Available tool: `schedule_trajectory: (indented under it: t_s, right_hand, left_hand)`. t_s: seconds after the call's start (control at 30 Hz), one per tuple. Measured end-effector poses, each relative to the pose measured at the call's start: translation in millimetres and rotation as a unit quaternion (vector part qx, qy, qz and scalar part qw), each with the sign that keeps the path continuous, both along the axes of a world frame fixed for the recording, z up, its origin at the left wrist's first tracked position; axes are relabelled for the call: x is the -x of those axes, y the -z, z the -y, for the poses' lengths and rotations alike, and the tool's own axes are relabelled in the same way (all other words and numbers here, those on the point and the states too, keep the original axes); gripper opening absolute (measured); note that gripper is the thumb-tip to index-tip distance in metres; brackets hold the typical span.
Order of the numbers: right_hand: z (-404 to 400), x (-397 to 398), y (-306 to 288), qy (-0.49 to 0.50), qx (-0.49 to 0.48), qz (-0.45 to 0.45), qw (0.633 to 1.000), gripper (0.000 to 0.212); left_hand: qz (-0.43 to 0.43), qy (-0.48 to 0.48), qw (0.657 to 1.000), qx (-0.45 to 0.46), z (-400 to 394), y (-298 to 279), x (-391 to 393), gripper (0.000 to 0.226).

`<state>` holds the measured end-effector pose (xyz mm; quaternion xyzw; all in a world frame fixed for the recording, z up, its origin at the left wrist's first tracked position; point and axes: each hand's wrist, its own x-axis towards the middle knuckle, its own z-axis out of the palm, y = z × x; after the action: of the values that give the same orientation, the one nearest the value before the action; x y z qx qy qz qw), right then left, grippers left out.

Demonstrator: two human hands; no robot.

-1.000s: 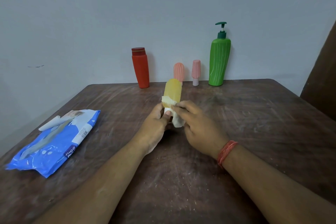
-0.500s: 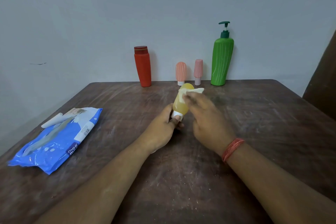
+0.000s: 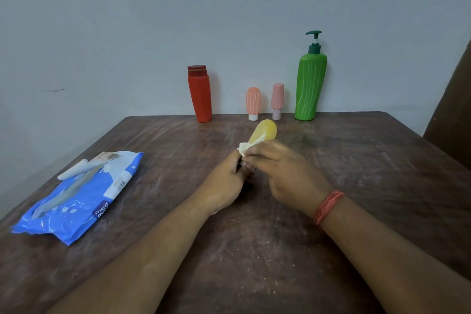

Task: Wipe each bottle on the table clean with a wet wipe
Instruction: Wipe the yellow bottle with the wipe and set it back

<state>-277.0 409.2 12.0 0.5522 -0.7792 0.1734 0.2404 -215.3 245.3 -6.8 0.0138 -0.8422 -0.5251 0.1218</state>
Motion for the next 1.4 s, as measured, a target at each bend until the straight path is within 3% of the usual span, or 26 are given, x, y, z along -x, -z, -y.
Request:
schedule_trajectory:
  t_s: [0.07,0.2,0.3,0.4,0.5,0.63,0.83,0.97,1.07,1.23,1.4]
  right_hand:
    - [-1,4,-2,0.024,0.009,-0.008,1.000,0.052]
    - [-6,11,-10,0.163,0.047,0.004,0.986,0.064]
    - [-2,4,-6,0.099,0.043,-0.004,0.994,0.057]
    - [2,-4,-2,0.018,-0.020,-0.035,0.999,0.048]
    - [-6,10,-11,0.091,0.051,0.002,0.995,0.044]
    - [-14,22,-10,0.174,0.083,0.018,0.981,0.057]
    - [2,3,-3,0.059,0.056,-0.038,0.996,0.042]
    - [-3,20,-7,0.079,0.100,-0.027,0.991,0.030]
    - [-11,27,-7,0.126,0.162,0.006,0.979,0.034]
    - [3,3,4,0.031,0.068,-0.014,0.997,0.025]
    - [-8,30,-9,0.119,0.220,0.026,0.968,0.031]
  left_hand:
    - [0.007,0.000,1.000,0.026,0,-1,0,0.029]
    - [0.026,-0.004,0.998,0.054,0,1,2,0.026]
    - [0.020,-0.004,0.999,0.048,1,1,2,0.022]
    - [0.014,0.003,0.999,0.035,1,-1,1,0.025]
    - [0.027,-0.010,0.998,0.050,0,-1,2,0.026]
    - [0.034,-0.008,0.998,0.060,-1,-1,2,0.031]
    - [0.033,-0.017,0.999,-0.006,4,0,3,0.030]
    - [0.028,0.005,0.993,-0.118,5,3,3,0.029]
    - [0.022,0.023,0.983,-0.183,3,5,5,0.031]
    - [0.016,0.035,0.965,-0.261,0,0,3,0.028]
    - [0.024,0.076,0.972,-0.221,-3,-2,-2,0.029]
